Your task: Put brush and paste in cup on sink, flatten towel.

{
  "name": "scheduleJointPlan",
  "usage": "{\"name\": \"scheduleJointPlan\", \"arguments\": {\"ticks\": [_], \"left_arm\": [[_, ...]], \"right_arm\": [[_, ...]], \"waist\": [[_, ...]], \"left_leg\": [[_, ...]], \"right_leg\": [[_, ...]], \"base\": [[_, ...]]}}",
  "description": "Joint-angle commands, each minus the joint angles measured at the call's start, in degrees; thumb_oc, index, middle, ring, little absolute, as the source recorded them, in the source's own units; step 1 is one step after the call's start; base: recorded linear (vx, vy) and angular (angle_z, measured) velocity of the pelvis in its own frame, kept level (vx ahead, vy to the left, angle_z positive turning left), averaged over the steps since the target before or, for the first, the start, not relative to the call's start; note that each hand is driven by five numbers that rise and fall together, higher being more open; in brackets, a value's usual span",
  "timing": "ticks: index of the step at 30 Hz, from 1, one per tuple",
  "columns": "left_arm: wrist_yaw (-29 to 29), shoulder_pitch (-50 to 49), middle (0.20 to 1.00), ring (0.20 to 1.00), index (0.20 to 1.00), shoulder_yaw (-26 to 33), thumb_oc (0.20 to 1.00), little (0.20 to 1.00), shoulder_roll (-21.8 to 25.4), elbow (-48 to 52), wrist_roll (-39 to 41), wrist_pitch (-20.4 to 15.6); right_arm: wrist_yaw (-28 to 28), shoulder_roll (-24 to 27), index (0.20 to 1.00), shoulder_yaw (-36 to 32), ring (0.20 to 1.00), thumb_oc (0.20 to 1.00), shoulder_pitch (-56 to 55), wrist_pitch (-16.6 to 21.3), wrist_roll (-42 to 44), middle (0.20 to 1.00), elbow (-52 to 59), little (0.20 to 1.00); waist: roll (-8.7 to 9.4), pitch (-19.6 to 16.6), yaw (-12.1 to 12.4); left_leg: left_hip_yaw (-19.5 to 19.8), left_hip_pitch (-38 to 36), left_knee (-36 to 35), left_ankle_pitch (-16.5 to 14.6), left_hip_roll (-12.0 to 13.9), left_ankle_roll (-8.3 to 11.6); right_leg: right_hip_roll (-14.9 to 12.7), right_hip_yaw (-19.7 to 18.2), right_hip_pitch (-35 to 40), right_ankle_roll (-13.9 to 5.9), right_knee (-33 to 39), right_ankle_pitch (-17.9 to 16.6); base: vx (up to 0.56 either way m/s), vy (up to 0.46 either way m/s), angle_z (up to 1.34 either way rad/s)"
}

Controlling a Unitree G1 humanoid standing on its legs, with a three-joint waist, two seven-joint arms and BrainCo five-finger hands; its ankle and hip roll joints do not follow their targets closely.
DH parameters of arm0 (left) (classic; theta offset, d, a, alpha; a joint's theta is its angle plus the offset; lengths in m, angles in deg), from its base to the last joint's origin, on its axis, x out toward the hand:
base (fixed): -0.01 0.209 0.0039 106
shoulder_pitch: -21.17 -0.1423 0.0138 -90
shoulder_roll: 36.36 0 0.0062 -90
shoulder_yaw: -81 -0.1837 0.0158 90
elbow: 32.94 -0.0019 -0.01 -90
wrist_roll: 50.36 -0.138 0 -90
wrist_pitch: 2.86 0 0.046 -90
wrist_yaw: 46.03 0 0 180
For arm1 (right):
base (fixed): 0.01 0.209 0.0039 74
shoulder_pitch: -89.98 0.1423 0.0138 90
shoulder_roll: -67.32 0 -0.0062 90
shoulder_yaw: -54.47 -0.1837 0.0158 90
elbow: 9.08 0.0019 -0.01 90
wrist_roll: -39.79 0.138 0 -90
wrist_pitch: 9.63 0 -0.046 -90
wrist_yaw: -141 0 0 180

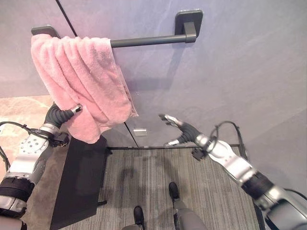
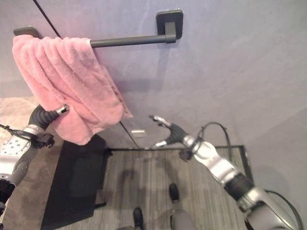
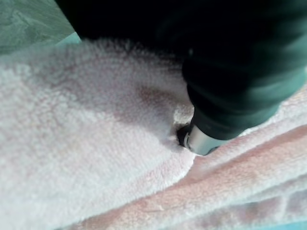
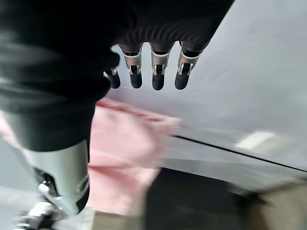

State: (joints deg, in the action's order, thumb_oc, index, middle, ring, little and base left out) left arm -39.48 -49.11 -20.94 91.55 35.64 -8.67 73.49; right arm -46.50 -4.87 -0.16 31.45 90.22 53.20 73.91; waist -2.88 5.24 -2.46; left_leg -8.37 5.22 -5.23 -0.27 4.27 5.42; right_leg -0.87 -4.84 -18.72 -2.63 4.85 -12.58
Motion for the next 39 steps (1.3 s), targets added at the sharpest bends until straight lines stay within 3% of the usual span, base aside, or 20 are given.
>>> {"name": "scheduleJointPlan", "arguments": {"ticks": [1, 15, 19, 20, 25, 39], "left_arm": [[-1.9, 5.2, 0.2, 0.2, 0.2, 1.4, 0.2, 0.2, 0.8, -0.6, 0.7, -1.7], [-3.6, 8.5, 0.2, 0.2, 0.2, -1.3, 0.2, 0.2, -1.7, -3.2, 0.0, -0.4], [-3.9, 11.1, 0.2, 0.2, 0.2, -3.5, 0.2, 0.2, -1.8, -4.4, 0.2, -0.2], [-3.8, 13.2, 0.2, 0.2, 0.2, -5.2, 0.2, 0.2, -1.1, -4.9, 0.7, -0.1], [-2.4, 16.5, 0.2, 0.2, 0.2, -8.2, 0.2, 0.2, 1.2, -5.7, 3.5, -0.2], [-2.1, 17.3, 0.2, 0.2, 0.2, -10.2, 0.2, 0.2, 1.1, -6.2, 4.6, -0.2]], "right_arm": [[3.0, -2.0, 1.0, 2.3, 1.0, 1.0, 5.2, 0.3, 2.5, 1.0, 0.8, 1.0], [6.5, -7.3, 1.0, 5.8, 1.0, 1.0, 14.3, -3.4, 5.6, 1.0, -5.9, 1.0], [8.1, -10.3, 1.0, 6.6, 1.0, 1.0, 14.4, -5.1, 15.3, 1.0, -14.6, 1.0], [8.3, -11.1, 1.0, 7.5, 1.0, 1.0, 15.7, -5.9, 23.2, 1.0, -19.0, 1.0], [7.4, -11.0, 1.0, 11.0, 1.0, 1.0, 22.2, -8.2, 34.9, 1.0, -25.3, 1.0], [6.9, -13.3, 1.0, 13.6, 1.0, 1.0, 29.0, -8.4, 35.9, 1.0, -25.2, 1.0]], "waist": [[1.61, -1.4, 0.2], [1.91, -1.7, 1.3], [1.71, -1.7, 2.0], [1.61, -1.7, 2.4], [1.85, -2.1, 3.3], [2.05, -1.9, 4.1]], "left_leg": [[1.1, -1.1, 0.2, 2.0, 0.5, 1.01], [1.6, 0.4, 0.2, 3.0, 0.7, 1.39], [2.0, 1.5, 0.2, 3.4, 0.4, 1.44], [2.3, 2.2, 0.2, 3.7, 0.3, 1.52], [2.6, 3.3, 0.2, 4.3, 0.2, 1.7], [3.1, 2.8, 0.2, 4.4, 0.4, 1.82]], "right_leg": [[-4.9, -2.3, 3.4, -6.36, 0.2, 3.9], [-4.6, -1.9, 2.6, -5.97, 0.2, 3.7], [-5.0, -1.7, 1.7, -5.89, 0.2, 3.3], [-5.2, -1.7, 1.2, -5.83, 0.2, 3.1], [-5.4, -1.3, 0.3, -5.66, 0.2, 2.7], [-5.3, -1.2, 1.2, -5.35, 0.2, 3.3]], "base": [[-0.05, -0.018, 0.03], [0.0, -0.002, 0.0], [-0.03, 0.0, 0.11], [-0.03, 0.002, 0.12], [0.0, -0.007, 0.04], [0.02, -0.003, 0.02]]}}
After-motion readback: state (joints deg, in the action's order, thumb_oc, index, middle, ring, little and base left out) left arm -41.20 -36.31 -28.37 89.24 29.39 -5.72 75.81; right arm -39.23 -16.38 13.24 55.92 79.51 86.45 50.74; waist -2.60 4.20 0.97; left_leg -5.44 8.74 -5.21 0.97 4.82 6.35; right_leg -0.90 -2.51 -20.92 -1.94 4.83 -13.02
